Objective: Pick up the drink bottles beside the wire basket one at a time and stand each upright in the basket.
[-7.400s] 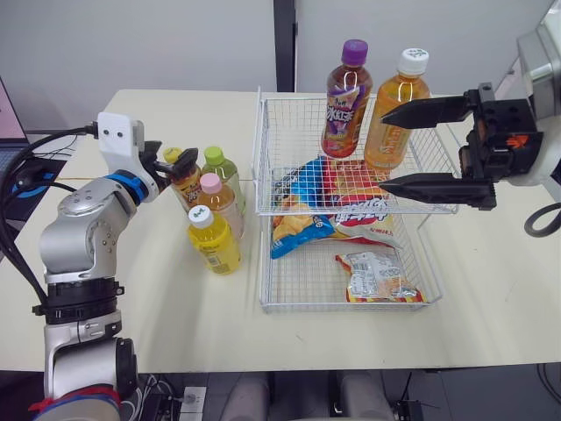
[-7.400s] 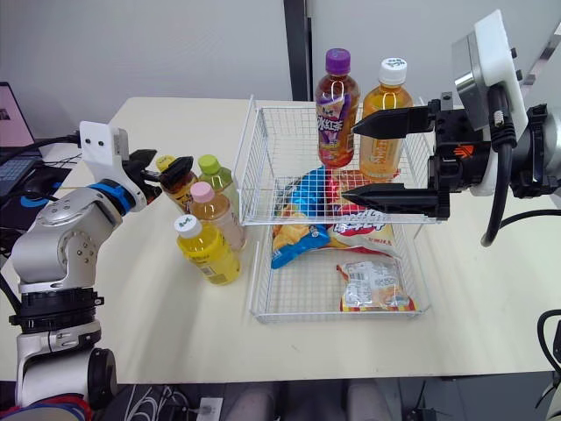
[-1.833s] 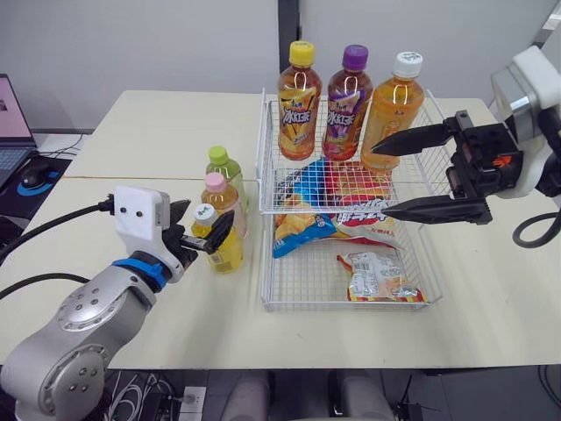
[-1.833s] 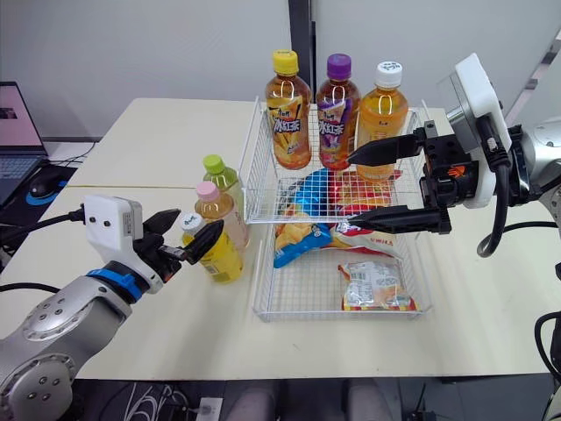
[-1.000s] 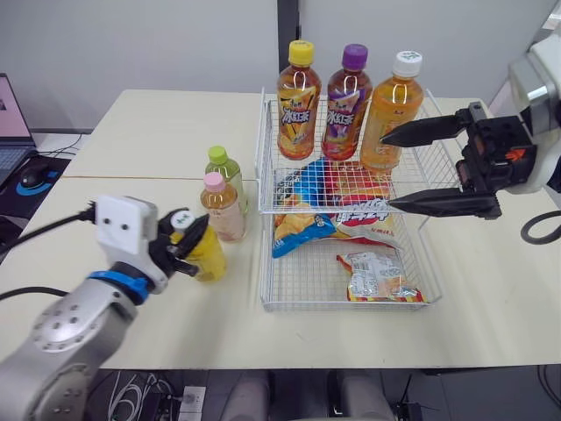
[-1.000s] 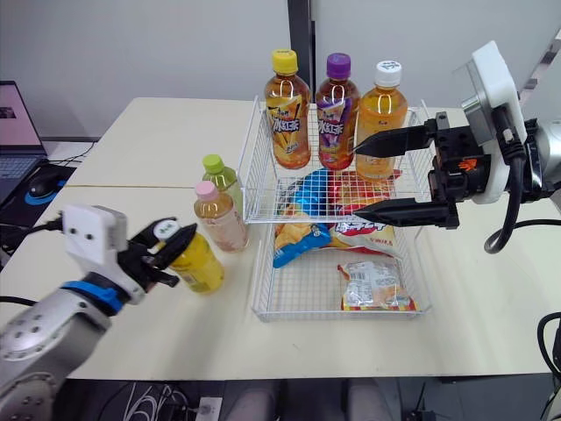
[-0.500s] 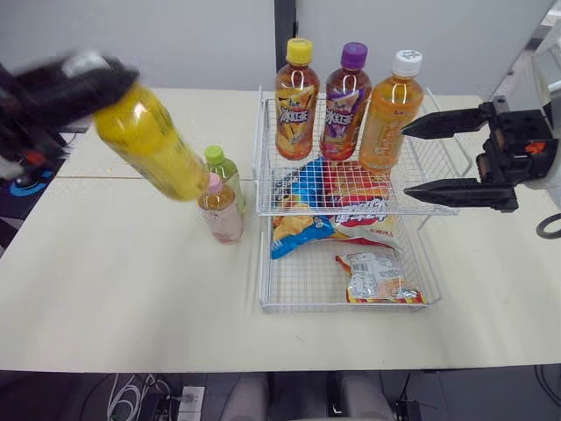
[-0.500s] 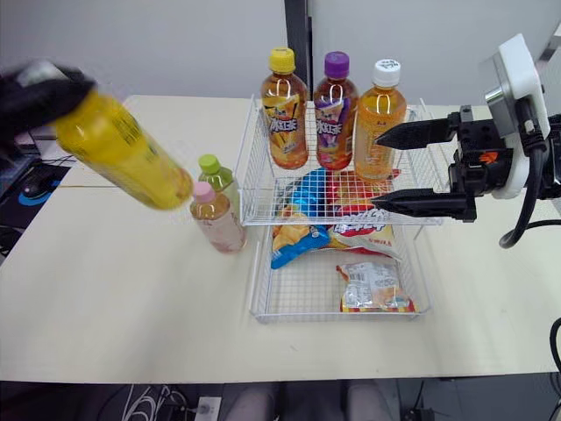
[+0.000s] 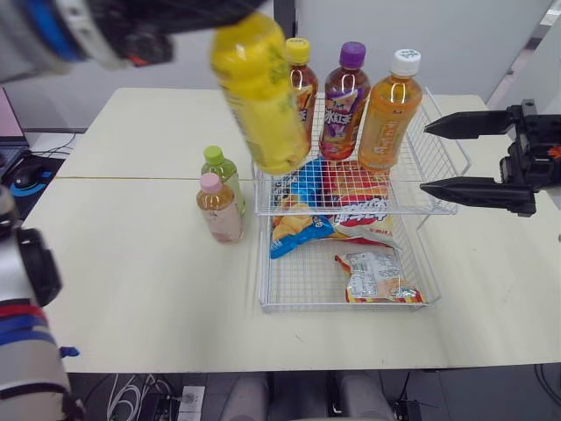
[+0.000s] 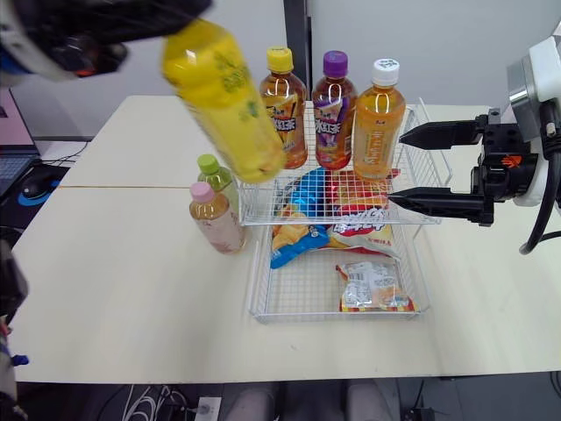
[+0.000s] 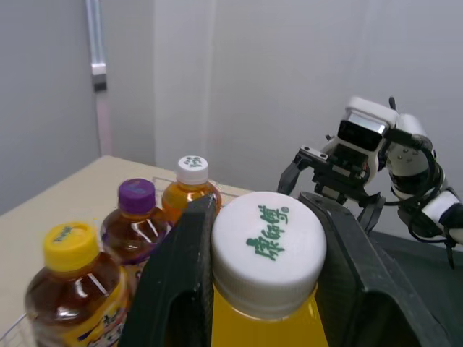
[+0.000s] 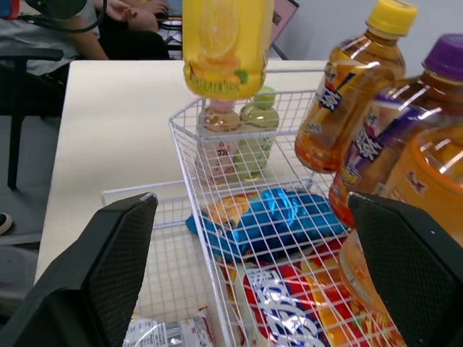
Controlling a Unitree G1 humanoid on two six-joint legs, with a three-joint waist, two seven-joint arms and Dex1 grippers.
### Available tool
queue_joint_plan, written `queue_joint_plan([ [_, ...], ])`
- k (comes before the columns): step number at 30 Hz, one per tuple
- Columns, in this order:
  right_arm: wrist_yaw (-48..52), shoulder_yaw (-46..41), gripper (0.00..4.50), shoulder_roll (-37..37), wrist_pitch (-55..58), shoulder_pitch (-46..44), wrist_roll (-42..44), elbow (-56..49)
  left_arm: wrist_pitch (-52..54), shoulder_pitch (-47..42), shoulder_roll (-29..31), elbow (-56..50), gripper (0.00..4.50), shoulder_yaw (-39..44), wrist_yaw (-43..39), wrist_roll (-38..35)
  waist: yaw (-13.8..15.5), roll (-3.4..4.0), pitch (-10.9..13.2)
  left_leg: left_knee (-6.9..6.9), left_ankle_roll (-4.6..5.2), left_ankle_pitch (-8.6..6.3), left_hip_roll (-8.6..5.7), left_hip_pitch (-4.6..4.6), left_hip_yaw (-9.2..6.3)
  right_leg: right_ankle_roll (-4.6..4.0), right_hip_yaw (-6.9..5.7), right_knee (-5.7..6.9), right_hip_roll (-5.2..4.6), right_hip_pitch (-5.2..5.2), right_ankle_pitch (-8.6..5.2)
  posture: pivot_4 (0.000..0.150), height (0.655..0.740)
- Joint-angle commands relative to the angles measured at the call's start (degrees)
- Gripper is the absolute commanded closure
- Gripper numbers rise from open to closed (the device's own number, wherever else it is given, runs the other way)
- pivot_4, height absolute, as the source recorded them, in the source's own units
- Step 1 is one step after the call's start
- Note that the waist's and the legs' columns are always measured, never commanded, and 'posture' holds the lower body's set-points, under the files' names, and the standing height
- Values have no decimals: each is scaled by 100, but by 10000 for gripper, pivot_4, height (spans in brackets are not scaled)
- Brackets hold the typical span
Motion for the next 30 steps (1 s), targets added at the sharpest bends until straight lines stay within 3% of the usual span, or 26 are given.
queue_joint_plan([
  [1,-50,-620,0,-218,-58,295,56,-227,-476,-303,-446,-34,31162,-134,-395,677,-26,1,0,-2,0,0,1,0,0,0,0,1,0,-1,0,1500,7400],
  [9,-294,-1521,0,-334,73,1126,155,-529,-1262,-152,-1907,213,31162,-705,-646,2015,-12,3,1,3,0,0,2,0,4,-2,5,5,0,-3,2,1500,7400],
  [15,-477,-1826,0,-345,105,1447,239,-697,-2071,-173,-2636,639,31162,-1110,-954,3059,-10,4,1,1,0,0,1,2,6,1,8,3,0,0,4,1500,7400],
  [22,-631,-2035,0,-367,89,1671,305,-708,-2398,-306,-3296,1440,31162,-987,-1079,3529,11,5,0,6,0,0,-1,3,5,4,6,1,0,6,5,1500,7400],
  [30,-708,-2097,0,-374,71,1754,330,-719,-2317,-378,-3544,1643,31162,-892,-1325,3778,3,6,-1,5,0,0,-1,6,4,7,6,1,0,8,7,1500,7400],
])
